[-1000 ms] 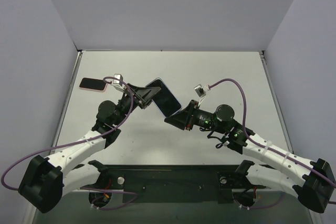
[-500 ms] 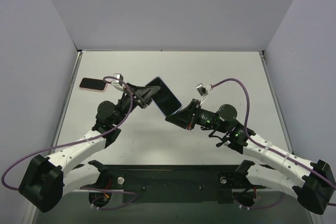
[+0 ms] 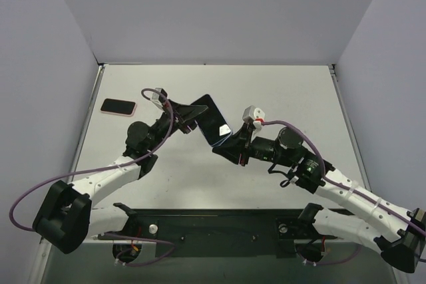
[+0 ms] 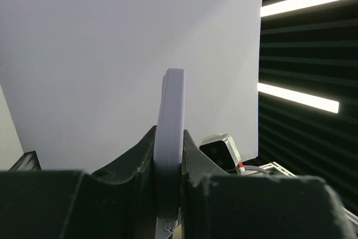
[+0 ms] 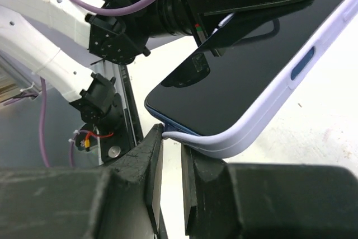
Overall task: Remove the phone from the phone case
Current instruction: Remove the phone case from the phone.
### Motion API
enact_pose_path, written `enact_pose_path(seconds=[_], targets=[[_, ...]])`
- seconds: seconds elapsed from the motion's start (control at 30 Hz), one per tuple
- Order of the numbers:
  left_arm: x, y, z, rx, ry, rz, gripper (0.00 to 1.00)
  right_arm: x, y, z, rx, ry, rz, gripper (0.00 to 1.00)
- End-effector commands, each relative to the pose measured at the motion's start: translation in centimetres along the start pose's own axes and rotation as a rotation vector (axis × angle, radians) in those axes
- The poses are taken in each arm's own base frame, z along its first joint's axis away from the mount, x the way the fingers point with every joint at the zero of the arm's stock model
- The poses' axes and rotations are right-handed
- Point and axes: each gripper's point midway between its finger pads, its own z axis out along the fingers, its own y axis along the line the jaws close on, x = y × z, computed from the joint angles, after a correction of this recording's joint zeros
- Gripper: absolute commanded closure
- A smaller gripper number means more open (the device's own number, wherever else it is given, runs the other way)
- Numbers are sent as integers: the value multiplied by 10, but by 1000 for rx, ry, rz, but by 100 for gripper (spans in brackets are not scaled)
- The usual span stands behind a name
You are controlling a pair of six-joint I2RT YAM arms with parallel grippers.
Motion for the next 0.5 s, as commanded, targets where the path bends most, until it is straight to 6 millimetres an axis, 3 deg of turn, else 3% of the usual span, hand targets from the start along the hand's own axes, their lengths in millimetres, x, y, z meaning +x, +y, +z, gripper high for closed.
enact_pose_path(seconds=[0.0,0.07,0.13,0.2,0.23,0.27,0.3,0.33,0.37,0.4,0.43,0.47], targets=[[65,-77,-24,197,273,28,100,-14,-92,-7,446,-50,-51,100],[70,-79,-28,211,291,49,100,-18,-120,-14,568,-127,77,100],[74,-90,-35,263,289,93,100,-11,-129,-16,559,-210,253,100],[72,-88,-36,249,254,151,100,-13,-114,-8,431,-226,332,100],[63,-74,-32,175,204,149,100,-11,-91,-1,293,-176,326,100],[61,-77,-33,171,177,230,100,-16,-76,1,220,-147,309,100],[49,-57,-29,66,118,244,100,4,-60,0,153,-31,303,95],[47,-63,-30,52,91,352,100,-6,-53,-3,135,-19,283,91],[33,-52,-27,-39,27,388,100,16,-48,-10,138,88,291,83],[28,-51,-29,-71,-3,495,100,7,-43,-14,132,96,272,81],[17,-47,-29,-125,-45,565,100,22,-38,-22,129,170,279,76],[11,-48,-30,-140,-79,591,100,19,-31,-27,113,175,273,74]])
